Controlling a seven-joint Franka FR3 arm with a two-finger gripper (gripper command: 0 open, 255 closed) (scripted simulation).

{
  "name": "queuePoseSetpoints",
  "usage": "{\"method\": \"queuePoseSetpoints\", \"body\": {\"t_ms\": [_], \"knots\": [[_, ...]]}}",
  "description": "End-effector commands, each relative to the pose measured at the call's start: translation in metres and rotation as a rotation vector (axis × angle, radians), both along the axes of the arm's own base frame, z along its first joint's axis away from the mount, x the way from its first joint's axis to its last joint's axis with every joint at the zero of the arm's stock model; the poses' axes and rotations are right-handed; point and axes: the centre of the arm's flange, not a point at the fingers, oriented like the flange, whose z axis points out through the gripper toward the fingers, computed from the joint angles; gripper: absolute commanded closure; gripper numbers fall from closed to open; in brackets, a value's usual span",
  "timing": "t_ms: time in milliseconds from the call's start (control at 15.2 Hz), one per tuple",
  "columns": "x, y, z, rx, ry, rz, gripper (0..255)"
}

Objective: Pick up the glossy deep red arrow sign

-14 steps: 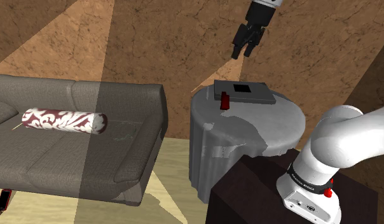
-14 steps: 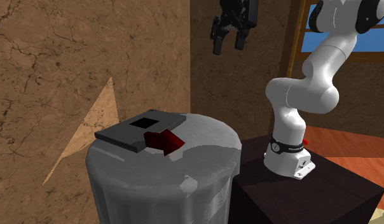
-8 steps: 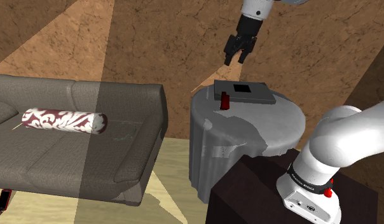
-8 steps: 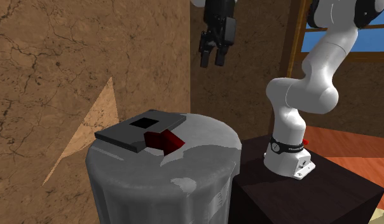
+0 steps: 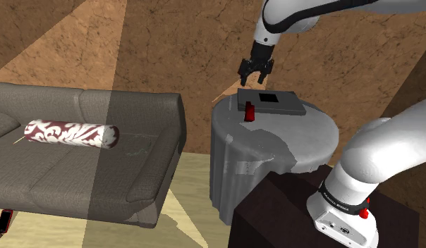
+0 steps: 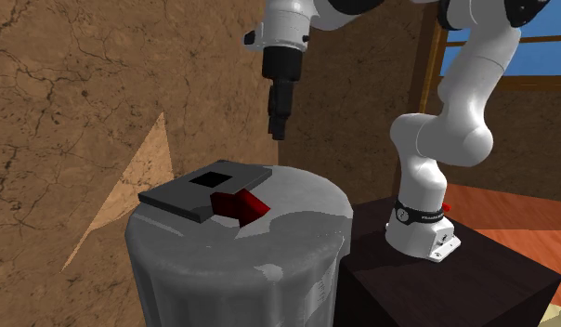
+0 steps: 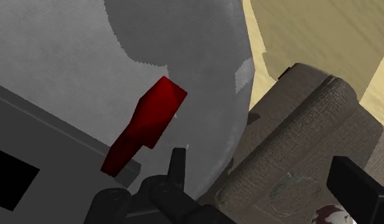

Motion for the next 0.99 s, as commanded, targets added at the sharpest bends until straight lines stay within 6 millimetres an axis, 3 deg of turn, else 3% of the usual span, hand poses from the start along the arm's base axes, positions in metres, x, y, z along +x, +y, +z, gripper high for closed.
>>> {"method": "queuePoseSetpoints", "body": {"t_ms": [0, 528, 858, 924], "knots": [[0.015, -0.013, -0.020, -0.003, 0.016, -0.051, 0], [0.059, -0.065, -0.101, -0.015, 0.082, -0.246, 0], [0.078, -0.102, -0.152, -0.022, 0.124, -0.369, 0], [0.079, -0.104, -0.155, -0.023, 0.126, -0.375, 0]]}}
